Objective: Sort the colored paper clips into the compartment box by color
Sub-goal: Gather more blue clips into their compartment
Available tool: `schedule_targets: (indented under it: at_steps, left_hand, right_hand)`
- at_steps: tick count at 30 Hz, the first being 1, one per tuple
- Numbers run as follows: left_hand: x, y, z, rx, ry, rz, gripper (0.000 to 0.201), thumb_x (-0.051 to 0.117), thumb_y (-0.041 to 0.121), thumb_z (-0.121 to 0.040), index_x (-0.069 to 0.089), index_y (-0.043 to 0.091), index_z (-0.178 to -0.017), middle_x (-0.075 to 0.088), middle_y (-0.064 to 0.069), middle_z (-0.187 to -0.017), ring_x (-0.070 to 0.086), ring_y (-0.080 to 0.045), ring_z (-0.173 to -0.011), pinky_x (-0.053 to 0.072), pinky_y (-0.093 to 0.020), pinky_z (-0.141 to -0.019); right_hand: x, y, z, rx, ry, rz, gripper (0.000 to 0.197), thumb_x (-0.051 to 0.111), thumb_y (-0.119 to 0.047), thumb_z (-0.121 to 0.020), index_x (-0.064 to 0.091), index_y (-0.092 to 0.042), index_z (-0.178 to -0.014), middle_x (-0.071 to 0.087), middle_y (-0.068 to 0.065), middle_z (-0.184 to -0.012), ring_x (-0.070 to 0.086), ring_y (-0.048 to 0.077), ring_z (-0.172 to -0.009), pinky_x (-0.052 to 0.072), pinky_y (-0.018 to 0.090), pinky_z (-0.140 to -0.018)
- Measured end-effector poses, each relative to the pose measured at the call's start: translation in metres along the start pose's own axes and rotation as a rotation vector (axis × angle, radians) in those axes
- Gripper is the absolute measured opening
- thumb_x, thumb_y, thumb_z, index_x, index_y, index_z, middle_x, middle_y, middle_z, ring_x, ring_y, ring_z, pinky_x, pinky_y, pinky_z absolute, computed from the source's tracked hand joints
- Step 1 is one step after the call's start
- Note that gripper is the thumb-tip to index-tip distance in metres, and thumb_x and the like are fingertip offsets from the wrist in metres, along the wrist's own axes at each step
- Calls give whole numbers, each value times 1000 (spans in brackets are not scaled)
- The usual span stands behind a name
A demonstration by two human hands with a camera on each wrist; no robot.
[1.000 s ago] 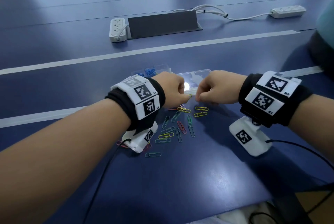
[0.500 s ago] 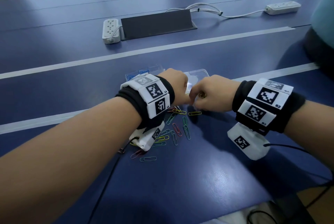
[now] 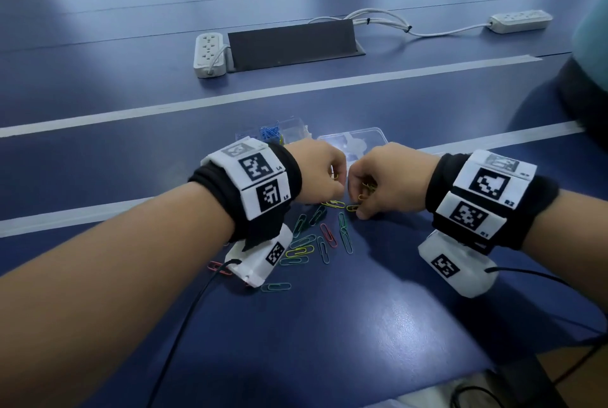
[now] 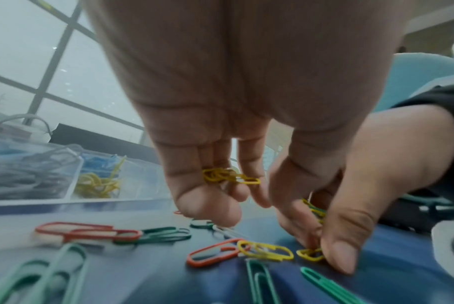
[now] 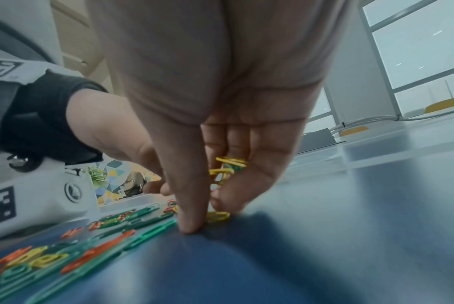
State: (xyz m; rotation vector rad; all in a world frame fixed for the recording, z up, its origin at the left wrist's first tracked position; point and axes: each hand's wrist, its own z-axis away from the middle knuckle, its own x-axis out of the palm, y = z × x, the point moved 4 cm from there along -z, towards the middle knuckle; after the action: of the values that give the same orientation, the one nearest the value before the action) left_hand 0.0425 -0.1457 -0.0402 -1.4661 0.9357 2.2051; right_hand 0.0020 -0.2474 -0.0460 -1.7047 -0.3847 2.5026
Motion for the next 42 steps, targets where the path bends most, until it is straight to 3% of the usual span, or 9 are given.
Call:
schedule_targets:
  at_steps: [5, 10, 15, 22, 28, 31, 34, 38, 42]
  left_hand:
    - [7, 4, -3, 53, -33, -206, 28, 71, 33, -76, 68, 19, -100, 55, 3, -81, 50, -17, -78, 40, -24, -69]
    - [8, 5, -1, 78, -33, -195, 16, 68, 28, -80, 72, 16, -90, 57, 4, -73, 50, -14, -71, 34, -20, -49]
    - [4, 1, 3, 85, 11, -136, 7, 59, 20, -80, 65, 21, -76, 56, 7, -68, 53, -14, -73, 50, -26, -72]
    - [-33, -39, 11, -112, 118, -17, 16, 58, 16, -81, 69, 19, -92, 57, 9, -73, 55, -16, -80, 41, -22, -73]
    - [-52, -75, 6, -311, 241, 49, 29, 65, 20, -82, 63, 17, -111, 64, -5, -114, 59, -22, -105, 38, -23, -75]
    - [-54, -80, 3, -378, 246, 91, 41, 69, 19, -80, 56, 18, -118, 62, -6, -117, 58, -23, -107, 39, -24, -75]
    - [-55, -80, 1, -417, 221, 91, 44, 71, 19, -78, 55, 17, -120, 64, -8, -115, 59, -24, -97, 40, -26, -71]
    - [-57, -80, 0, -440, 185, 148, 52, 73, 17, -76, 52, 18, -124, 66, -8, -110, 65, -25, -89, 47, -29, -67]
    - [-57, -78, -3, -439, 163, 295, 59, 73, 10, -75, 50, 19, -129, 69, -12, -108, 70, -28, -92, 58, -39, -83]
  right_hand:
    - [0, -5, 3, -19, 25, 40, 13, 67, -18, -75, 57, -27, -77, 48, -13, -62, 48, 11, -64, 37, 17, -55]
    - [-1, -1, 4, 37, -40, 11, 21, 58, -16, -78, 67, -28, -93, 53, -12, -60, 47, 4, -57, 43, 20, -60]
    - [-15, 1, -1, 78, -118, -25, 28, 50, -12, -81, 68, -30, -91, 66, -4, -62, 57, 5, -58, 43, 15, -61]
    - [-41, -19, -40, 104, 32, -339, 25, 52, -2, -81, 71, -17, -89, 66, 1, -60, 59, 2, -41, 52, 17, -58]
    - [-51, -54, -79, 150, 125, -380, 21, 62, -1, -76, 72, -18, -85, 72, 1, -63, 71, 17, -66, 60, 34, -78]
    - [-56, -68, -89, 170, 146, -274, 25, 70, -6, -73, 73, -12, -97, 75, 6, -87, 72, 22, -85, 58, 35, -82]
    - [-59, -75, -96, 191, 133, -254, 18, 67, -9, -74, 72, -9, -92, 72, 5, -77, 69, 22, -74, 56, 30, -74]
    - [-58, -79, -100, 192, 161, -223, 25, 58, -15, -78, 69, -9, -100, 74, 12, -93, 71, 29, -89, 57, 41, -86]
    - [-60, -78, -95, 188, 137, -259, 30, 52, -10, -84, 64, -6, -111, 71, 14, -99, 69, 30, -92, 54, 37, -82]
